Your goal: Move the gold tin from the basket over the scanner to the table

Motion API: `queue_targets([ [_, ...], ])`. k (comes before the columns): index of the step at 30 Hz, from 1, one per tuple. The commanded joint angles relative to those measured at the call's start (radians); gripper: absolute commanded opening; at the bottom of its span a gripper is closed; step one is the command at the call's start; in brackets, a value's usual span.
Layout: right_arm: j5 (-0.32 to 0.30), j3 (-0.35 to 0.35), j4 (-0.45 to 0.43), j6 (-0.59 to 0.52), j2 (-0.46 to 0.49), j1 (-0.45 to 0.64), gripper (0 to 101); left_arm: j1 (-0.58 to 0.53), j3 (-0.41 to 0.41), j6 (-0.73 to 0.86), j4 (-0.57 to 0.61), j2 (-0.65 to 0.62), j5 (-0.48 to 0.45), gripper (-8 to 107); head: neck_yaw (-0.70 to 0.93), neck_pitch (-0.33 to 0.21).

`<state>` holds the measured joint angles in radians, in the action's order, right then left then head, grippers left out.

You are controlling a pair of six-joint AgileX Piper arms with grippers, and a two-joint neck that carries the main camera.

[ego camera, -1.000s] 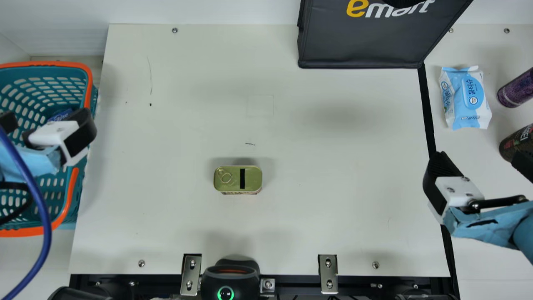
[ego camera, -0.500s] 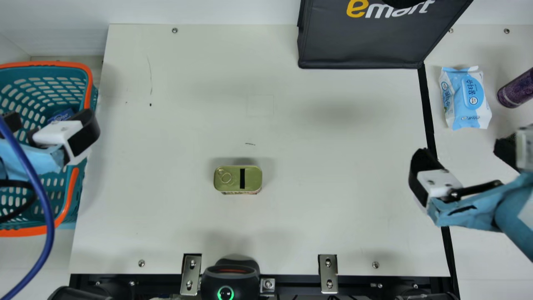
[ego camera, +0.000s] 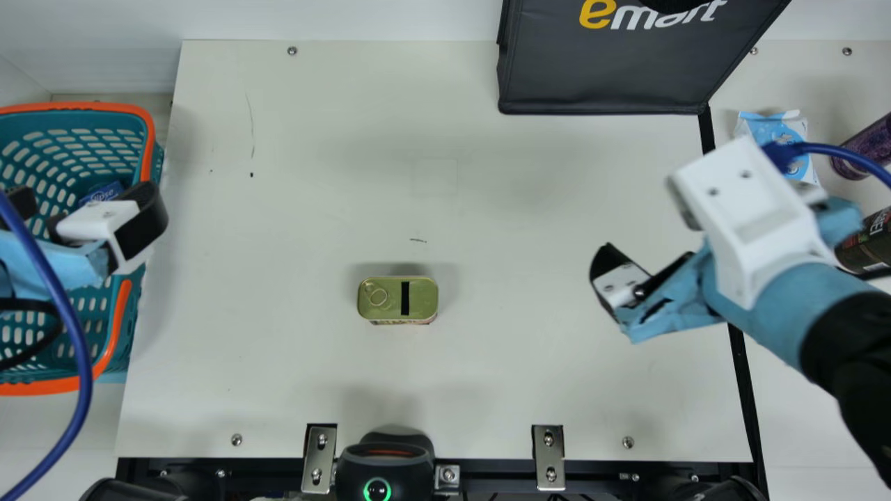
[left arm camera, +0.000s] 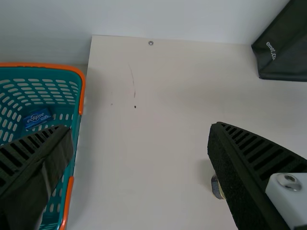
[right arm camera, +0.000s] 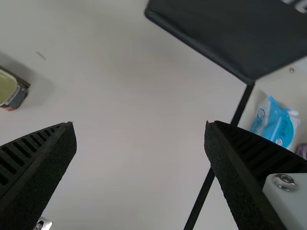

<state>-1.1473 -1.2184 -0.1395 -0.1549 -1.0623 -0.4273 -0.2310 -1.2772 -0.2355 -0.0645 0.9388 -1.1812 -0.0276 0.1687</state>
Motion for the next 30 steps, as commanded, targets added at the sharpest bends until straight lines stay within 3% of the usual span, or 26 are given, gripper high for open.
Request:
queue_targets([
  [1, 0.004, -0.006, -0.006, -0.013, -0.037, -0.064, 95, 0.000, 0.000, 0.000, 0.000, 0.000, 0.000, 90, 0.000, -0.030],
  [14, 0.055, -0.067, 0.002, -0.097, -0.246, -0.248, 95, 0.000, 0.000, 0.000, 0.000, 0.000, 0.000, 90, 0.000, -0.030],
  [30, 0.066, -0.171, 0.098, -0.262, -0.496, -0.383, 95, 0.000, 0.000, 0.000, 0.000, 0.000, 0.000, 90, 0.000, -0.030],
])
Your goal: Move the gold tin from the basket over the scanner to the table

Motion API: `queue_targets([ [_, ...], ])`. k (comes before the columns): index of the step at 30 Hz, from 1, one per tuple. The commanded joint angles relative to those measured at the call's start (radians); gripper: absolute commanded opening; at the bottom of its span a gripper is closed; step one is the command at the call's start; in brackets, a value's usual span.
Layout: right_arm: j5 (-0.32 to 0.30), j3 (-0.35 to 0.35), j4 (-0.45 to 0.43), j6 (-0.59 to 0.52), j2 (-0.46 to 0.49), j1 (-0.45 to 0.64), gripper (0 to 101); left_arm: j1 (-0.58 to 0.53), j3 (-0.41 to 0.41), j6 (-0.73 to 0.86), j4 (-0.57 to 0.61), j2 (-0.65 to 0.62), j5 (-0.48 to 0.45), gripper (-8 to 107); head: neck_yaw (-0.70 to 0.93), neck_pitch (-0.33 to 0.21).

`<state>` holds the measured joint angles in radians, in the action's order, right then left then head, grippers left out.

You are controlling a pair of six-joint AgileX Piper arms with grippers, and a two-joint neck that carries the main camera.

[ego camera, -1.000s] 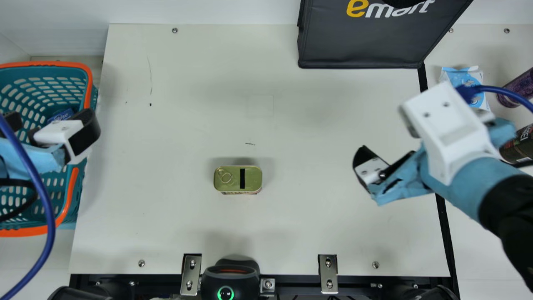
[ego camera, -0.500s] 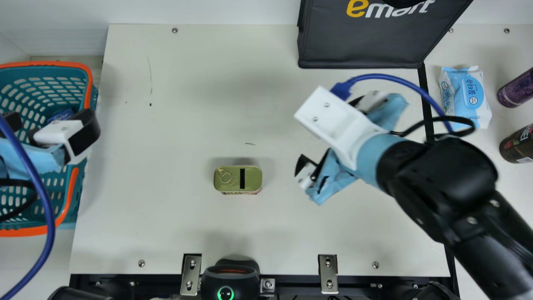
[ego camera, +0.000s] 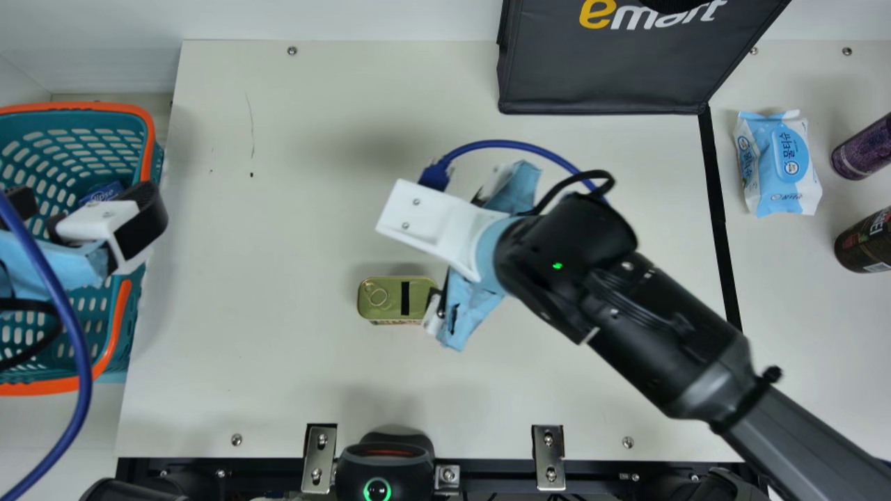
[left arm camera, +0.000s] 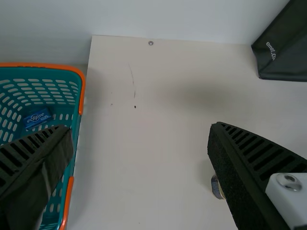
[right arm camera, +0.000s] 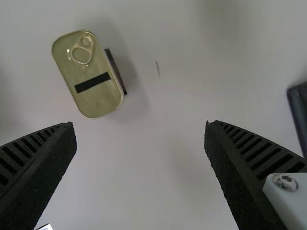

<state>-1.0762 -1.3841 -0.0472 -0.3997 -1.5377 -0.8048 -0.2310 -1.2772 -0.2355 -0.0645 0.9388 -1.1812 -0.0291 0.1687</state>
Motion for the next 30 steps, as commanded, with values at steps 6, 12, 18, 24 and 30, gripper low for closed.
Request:
queue_targets([
  [6, -0.017, -0.045, 0.048, -0.105, -0.096, -0.041, 95, 0.000, 0.000, 0.000, 0.000, 0.000, 0.000, 90, 0.002, -0.030],
  [12, -0.031, -0.083, 0.085, -0.186, -0.160, -0.076, 95, 0.000, 0.000, 0.000, 0.000, 0.000, 0.000, 90, 0.002, -0.030],
  [18, -0.045, -0.115, 0.106, -0.248, -0.218, -0.105, 95, 0.000, 0.000, 0.000, 0.000, 0.000, 0.000, 90, 0.002, -0.030],
  [24, -0.052, -0.136, 0.105, -0.292, -0.269, -0.126, 95, 0.000, 0.000, 0.000, 0.000, 0.000, 0.000, 90, 0.002, -0.030],
  [30, -0.046, -0.141, 0.087, -0.319, -0.311, -0.138, 95, 0.000, 0.000, 0.000, 0.000, 0.000, 0.000, 90, 0.002, -0.030],
])
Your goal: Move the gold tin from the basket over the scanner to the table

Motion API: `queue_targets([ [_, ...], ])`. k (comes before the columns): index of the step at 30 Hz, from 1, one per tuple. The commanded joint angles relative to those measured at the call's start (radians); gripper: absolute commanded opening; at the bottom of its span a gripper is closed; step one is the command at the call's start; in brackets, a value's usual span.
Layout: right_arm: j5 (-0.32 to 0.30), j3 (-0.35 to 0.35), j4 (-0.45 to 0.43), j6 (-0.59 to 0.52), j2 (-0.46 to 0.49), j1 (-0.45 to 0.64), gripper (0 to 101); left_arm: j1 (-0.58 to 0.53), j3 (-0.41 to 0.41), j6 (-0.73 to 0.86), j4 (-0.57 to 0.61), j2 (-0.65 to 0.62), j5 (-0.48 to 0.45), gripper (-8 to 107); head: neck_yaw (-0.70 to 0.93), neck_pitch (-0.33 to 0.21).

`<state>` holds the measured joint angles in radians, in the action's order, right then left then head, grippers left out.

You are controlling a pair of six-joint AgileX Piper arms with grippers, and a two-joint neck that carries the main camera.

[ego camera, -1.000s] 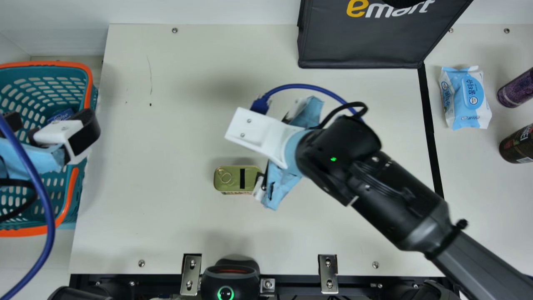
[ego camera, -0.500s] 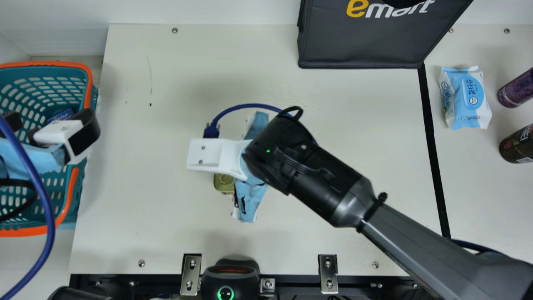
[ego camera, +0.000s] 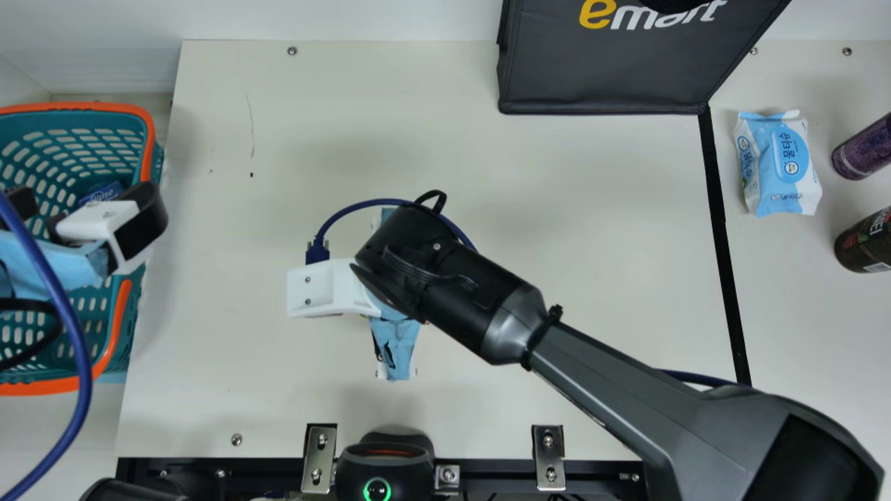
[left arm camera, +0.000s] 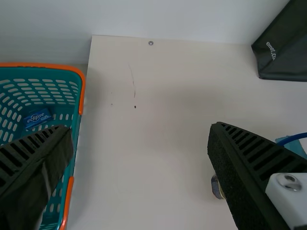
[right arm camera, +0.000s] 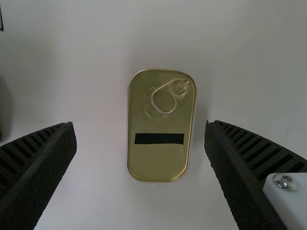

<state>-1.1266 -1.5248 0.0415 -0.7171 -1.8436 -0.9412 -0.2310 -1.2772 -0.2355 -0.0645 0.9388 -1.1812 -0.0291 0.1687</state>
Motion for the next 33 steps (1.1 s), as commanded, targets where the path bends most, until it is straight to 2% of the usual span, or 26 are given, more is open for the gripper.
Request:
queue_targets([
  [1, 0.007, -0.001, -0.006, -0.004, -0.012, -0.003, 95, 0.000, 0.000, 0.000, 0.000, 0.000, 0.000, 90, 0.002, -0.030],
  [14, 0.063, -0.002, -0.044, -0.018, -0.077, 0.003, 95, 0.000, 0.000, 0.000, 0.000, 0.000, 0.000, 90, 0.002, -0.030],
  [31, 0.044, -0.046, 0.026, -0.048, -0.155, 0.056, 95, 0.000, 0.000, 0.000, 0.000, 0.000, 0.000, 90, 0.002, -0.030],
  [33, 0.045, -0.048, 0.027, -0.041, -0.160, 0.056, 82, 0.000, 0.000, 0.000, 0.000, 0.000, 0.000, 90, 0.002, -0.030],
])
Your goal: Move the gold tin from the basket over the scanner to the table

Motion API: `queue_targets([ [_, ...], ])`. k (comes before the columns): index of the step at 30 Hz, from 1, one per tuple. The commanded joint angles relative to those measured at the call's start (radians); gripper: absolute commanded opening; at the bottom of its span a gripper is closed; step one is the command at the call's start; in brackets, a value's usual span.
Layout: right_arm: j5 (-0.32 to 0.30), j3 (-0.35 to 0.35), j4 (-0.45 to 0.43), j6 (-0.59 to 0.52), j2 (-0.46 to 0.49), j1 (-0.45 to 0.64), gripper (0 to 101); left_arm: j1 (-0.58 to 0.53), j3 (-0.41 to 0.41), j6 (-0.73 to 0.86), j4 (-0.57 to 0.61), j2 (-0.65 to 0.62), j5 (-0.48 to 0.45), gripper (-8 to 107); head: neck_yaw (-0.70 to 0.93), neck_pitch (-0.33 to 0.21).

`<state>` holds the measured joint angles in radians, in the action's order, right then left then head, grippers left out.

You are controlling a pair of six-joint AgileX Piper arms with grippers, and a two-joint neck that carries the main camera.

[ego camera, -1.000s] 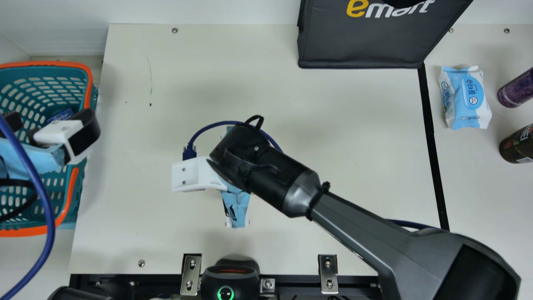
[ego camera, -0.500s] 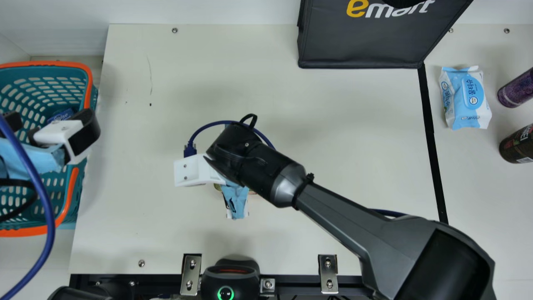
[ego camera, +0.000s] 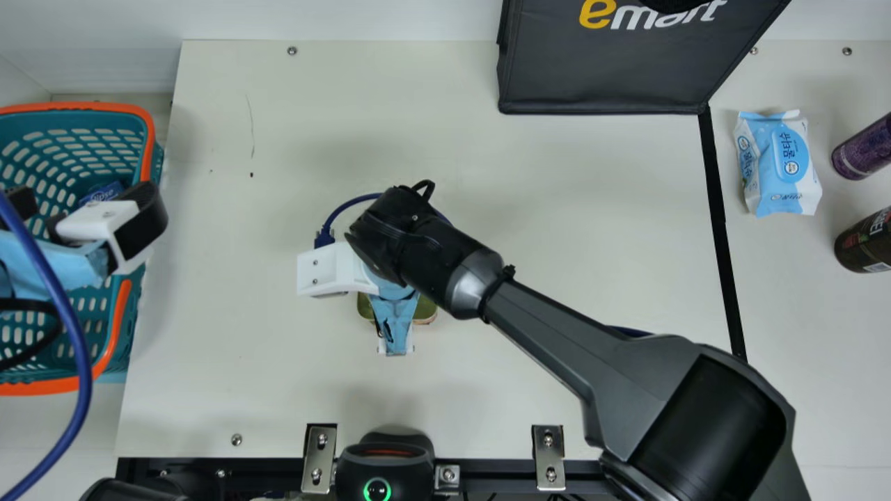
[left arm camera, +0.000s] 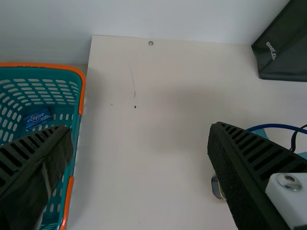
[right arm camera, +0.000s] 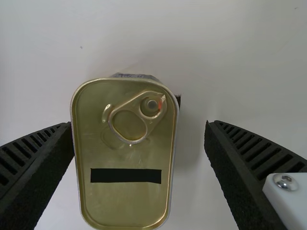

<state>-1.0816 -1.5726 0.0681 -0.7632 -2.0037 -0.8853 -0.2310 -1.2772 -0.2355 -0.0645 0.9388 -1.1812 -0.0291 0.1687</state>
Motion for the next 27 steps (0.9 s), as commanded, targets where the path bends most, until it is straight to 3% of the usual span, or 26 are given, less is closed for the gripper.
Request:
queue_targets([
  [1, 0.002, 0.000, 0.001, 0.009, -0.002, -0.001, 75, 0.000, 0.000, 0.000, 0.000, 0.000, 0.000, 90, 0.002, -0.030],
  [12, 0.014, -0.006, 0.000, 0.106, 0.008, -0.013, 1, 0.000, 0.000, 0.000, 0.000, 0.000, 0.000, 90, 0.002, -0.030],
  [27, -0.071, -0.078, -0.066, 0.281, 0.077, -0.052, 0, 0.000, 0.000, 0.000, 0.000, 0.000, 0.000, 90, 0.002, -0.030],
])
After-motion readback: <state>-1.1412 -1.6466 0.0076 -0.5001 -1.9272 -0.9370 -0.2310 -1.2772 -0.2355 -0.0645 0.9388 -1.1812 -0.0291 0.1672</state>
